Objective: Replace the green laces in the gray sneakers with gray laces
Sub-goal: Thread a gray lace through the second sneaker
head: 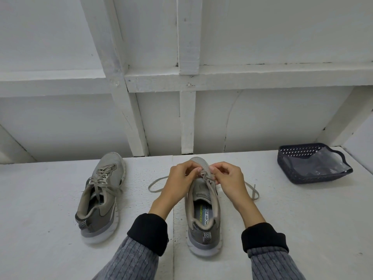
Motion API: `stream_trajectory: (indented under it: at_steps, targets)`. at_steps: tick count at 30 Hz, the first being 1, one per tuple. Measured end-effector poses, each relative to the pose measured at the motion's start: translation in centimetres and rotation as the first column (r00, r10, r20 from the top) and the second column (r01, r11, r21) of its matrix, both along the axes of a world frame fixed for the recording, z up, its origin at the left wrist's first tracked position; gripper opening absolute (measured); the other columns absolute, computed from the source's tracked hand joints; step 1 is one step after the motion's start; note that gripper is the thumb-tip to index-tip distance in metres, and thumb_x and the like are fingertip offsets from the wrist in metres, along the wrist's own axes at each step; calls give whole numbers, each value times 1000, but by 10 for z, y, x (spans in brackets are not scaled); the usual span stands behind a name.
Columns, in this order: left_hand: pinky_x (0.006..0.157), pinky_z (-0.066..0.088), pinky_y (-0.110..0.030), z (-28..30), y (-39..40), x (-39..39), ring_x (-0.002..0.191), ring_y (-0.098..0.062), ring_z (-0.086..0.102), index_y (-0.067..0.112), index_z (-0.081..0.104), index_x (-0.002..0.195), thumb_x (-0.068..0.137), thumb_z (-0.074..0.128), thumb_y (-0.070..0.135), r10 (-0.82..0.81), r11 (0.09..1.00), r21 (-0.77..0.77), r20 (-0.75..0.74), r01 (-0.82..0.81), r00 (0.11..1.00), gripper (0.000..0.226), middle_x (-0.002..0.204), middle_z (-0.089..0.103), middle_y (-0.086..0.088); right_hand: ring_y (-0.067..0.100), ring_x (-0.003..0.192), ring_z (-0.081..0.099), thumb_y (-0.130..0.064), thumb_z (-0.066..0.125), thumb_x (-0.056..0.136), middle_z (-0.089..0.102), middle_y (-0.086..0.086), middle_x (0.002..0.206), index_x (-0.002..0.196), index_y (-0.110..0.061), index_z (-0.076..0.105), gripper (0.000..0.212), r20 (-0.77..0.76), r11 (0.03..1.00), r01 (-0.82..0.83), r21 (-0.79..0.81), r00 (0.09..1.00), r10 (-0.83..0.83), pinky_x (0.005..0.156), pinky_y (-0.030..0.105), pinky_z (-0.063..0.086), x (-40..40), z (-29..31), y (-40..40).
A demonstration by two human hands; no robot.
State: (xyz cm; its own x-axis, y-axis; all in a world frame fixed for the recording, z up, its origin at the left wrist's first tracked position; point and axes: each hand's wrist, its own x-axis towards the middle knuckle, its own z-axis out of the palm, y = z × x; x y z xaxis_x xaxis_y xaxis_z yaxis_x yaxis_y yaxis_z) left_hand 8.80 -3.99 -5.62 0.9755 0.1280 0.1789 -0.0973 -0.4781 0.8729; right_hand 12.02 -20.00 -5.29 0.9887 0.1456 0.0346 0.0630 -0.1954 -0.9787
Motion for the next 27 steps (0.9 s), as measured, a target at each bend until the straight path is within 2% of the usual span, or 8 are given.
stream_trajectory:
  at_steps: [4, 7, 10, 12, 14, 18, 22, 27]
  targets:
    - [63, 42, -6, -6, 1, 4, 71, 2, 59, 21, 69, 88, 95, 63, 19, 108, 994, 17, -78, -107, 991, 9, 77, 67, 10, 9, 86, 61, -34, 72, 84, 66, -4, 92, 98, -18, 67, 22, -113, 966, -111, -232, 990, 86, 72, 19, 47, -1, -7, 1]
    - [62, 41, -4, -12, -3, 6, 72, 1, 59, 17, 72, 90, 93, 66, 18, 107, 994, 11, -153, -107, 982, 7, 77, 67, 7, -2, 81, 57, -28, 68, 87, 66, -7, 91, 103, -16, 70, 20, -148, 937, -132, -325, 985, 88, 61, 5, 38, -2, -13, 1]
    - [58, 42, -5, -15, -10, 6, 67, -1, 60, 16, 73, 86, 90, 70, 19, 104, 993, -27, -193, -111, 976, 6, 72, 67, 7, 7, 72, 59, -20, 57, 94, 67, -2, 82, 106, -15, 71, 19, -197, 958, -109, -265, 979, 57, 58, 12, 40, -1, -14, 0]
    - [56, 41, -5, -17, -15, 7, 62, 2, 57, 15, 72, 83, 89, 72, 17, 99, 993, -42, -221, -111, 970, 6, 68, 65, 9, 25, 86, 65, -17, 52, 96, 72, 7, 90, 108, -15, 72, 23, -238, 968, -90, -234, 971, 33, 72, 25, 49, 0, -18, -2]
    - [54, 40, -5, -19, -19, 8, 59, 2, 55, 15, 72, 81, 88, 72, 15, 110, 992, -35, -249, -123, 962, 7, 66, 63, 10, 28, 100, 65, -13, 48, 98, 72, 8, 98, 108, -13, 71, 25, -321, 992, -52, -118, 947, 11, 85, 34, 51, 1, -25, -7]
    - [53, 43, -6, -24, -22, 7, 56, 3, 57, 22, 71, 75, 88, 70, 14, 142, 986, -44, -282, -160, 949, 16, 66, 66, 8, 16, 81, 64, -4, 42, 99, 70, 7, 89, 97, -10, 68, 27, -454, 992, 12, 128, 889, 48, 70, 24, 51, -3, -25, -9]
    - [49, 41, -6, -25, -24, 7, 47, 6, 55, 21, 67, 73, 89, 66, 10, 186, 976, -56, -299, -212, 936, 20, 64, 64, 5, 12, 73, 64, -4, 43, 99, 70, 4, 82, 87, -15, 69, 30, -453, 984, 20, 176, 889, 63, 61, 19, 50, -4, -22, -8]
    - [55, 47, -18, -28, -27, 8, 52, 1, 56, 24, 66, 69, 88, 64, 16, 190, 981, 15, -305, -195, 933, 21, 59, 64, 9, 14, 79, 65, -6, 43, 99, 72, 4, 86, 97, -12, 70, 27, -457, 980, 32, 196, 887, 63, 68, 22, 51, -5, -25, -9]
